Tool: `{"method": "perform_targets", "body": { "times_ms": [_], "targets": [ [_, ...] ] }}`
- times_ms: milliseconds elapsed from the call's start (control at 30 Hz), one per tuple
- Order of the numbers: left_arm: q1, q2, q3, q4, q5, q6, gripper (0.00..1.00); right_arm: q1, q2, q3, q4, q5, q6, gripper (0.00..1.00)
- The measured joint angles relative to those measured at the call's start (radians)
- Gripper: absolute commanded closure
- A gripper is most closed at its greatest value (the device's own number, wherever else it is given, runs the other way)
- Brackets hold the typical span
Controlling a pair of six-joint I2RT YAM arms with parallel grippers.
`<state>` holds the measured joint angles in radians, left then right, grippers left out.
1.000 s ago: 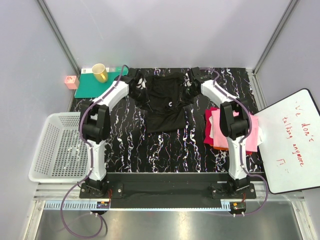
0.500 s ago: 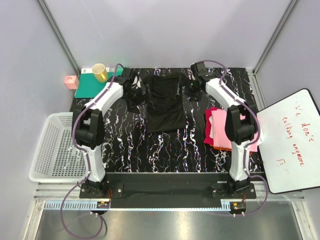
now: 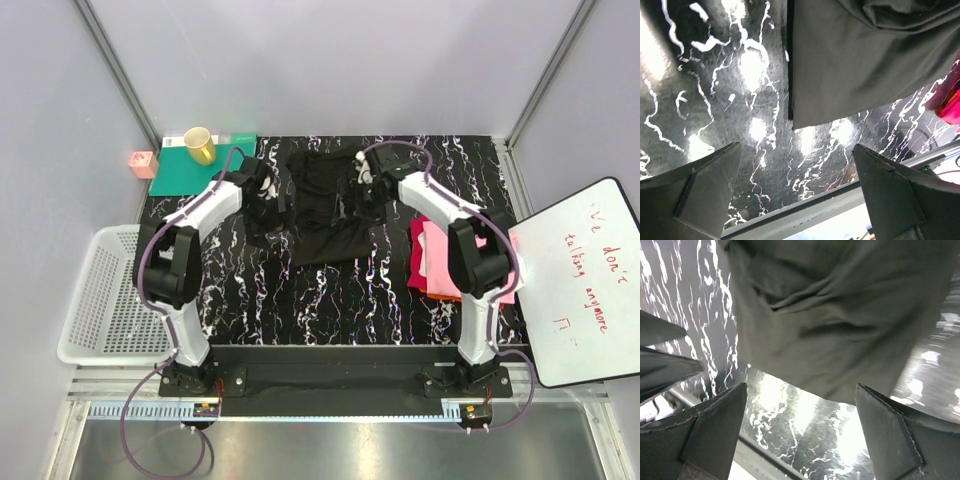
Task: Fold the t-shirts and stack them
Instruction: Fold the tshirt
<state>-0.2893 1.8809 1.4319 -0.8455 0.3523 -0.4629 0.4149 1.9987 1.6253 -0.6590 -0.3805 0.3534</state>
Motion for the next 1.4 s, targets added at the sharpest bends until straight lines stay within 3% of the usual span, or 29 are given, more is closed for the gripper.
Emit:
{"method": "perform_targets", "body": {
  "times_ms": [67, 167, 200, 300, 333, 533, 833, 1067, 1400],
  "targets": [
    [0.006, -0.025, -0.006, 0.001, -0.006, 0.001, 0.01, 0.024, 0.044, 0.017, -0.005, -0.037, 0.0, 0.06],
    [0.032, -0.068, -0.007, 0.002, -0.012, 0.005, 0.01, 0.041, 0.113, 0.07, -0.012, -0.083, 0.002, 0.15],
    [0.044, -0.079, -0.007, 0.002, -0.014, 0.008, 0.01, 0.042, 0.134, 0.092, -0.012, -0.095, 0.005, 0.32],
    [0.083, -0.095, -0.007, 0.001, -0.019, 0.018, 0.01, 0.042, 0.184, 0.15, -0.011, -0.13, 0.013, 0.67],
    [0.099, -0.097, -0.007, 0.0, -0.021, 0.022, 0.01, 0.042, 0.196, 0.164, -0.01, -0.148, 0.02, 1.0],
    [0.166, -0.097, -0.007, -0.016, -0.04, 0.042, 0.01, 0.042, 0.241, 0.184, 0.01, -0.246, 0.073, 1.0],
    [0.179, -0.098, -0.008, -0.038, -0.052, 0.068, 0.01, 0.042, 0.256, 0.041, 0.269, -0.383, 0.286, 1.0],
    [0.19, -0.098, -0.008, -0.048, -0.063, 0.083, 0.01, 0.042, 0.288, 0.045, 0.343, -0.383, 0.344, 1.0],
    [0.213, -0.105, -0.019, -0.052, -0.073, 0.105, 0.01, 0.037, 0.377, 0.202, 0.348, -0.286, 0.351, 1.0]
  ]
}}
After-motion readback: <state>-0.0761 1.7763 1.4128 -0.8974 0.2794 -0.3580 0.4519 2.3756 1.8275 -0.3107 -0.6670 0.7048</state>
